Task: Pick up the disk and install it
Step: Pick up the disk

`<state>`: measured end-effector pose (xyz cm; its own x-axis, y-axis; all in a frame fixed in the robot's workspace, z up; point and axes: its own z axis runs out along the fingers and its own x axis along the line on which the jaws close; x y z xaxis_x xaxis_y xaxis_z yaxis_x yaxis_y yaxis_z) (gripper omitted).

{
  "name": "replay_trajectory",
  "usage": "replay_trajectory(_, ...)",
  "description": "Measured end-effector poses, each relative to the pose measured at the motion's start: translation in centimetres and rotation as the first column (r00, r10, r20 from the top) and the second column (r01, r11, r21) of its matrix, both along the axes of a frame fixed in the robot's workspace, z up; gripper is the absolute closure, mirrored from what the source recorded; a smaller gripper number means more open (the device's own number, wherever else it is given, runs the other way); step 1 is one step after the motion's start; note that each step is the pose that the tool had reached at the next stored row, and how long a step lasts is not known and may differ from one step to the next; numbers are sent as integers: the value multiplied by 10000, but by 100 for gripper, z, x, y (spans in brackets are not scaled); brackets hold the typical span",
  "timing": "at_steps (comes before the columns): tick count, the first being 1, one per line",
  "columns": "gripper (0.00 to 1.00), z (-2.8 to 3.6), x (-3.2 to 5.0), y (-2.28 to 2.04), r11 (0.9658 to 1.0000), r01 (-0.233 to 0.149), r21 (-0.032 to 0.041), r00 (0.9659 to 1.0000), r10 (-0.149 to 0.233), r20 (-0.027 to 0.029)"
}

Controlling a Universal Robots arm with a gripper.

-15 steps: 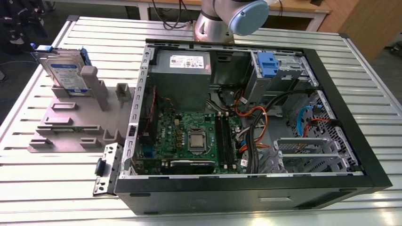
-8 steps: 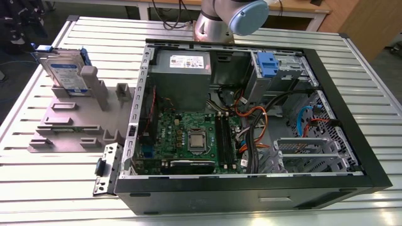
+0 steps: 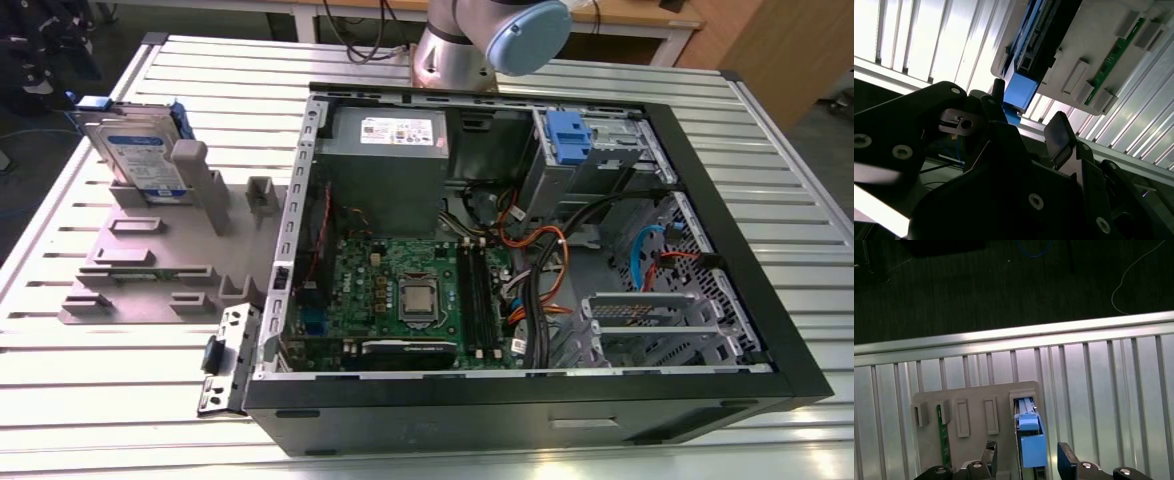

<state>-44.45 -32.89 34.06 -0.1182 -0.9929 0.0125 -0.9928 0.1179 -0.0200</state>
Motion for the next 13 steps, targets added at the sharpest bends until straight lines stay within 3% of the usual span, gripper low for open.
replay_trajectory(5, 41, -2, 0, -1, 10000, -2, -1, 10000, 2, 8)
replay_trajectory(9, 41, -18, 0, 0, 10000, -77, 0, 9999, 77, 72)
replay_trajectory(13, 41, -45, 0, 0, 9982, -598, -1, 9982, 597, 102)
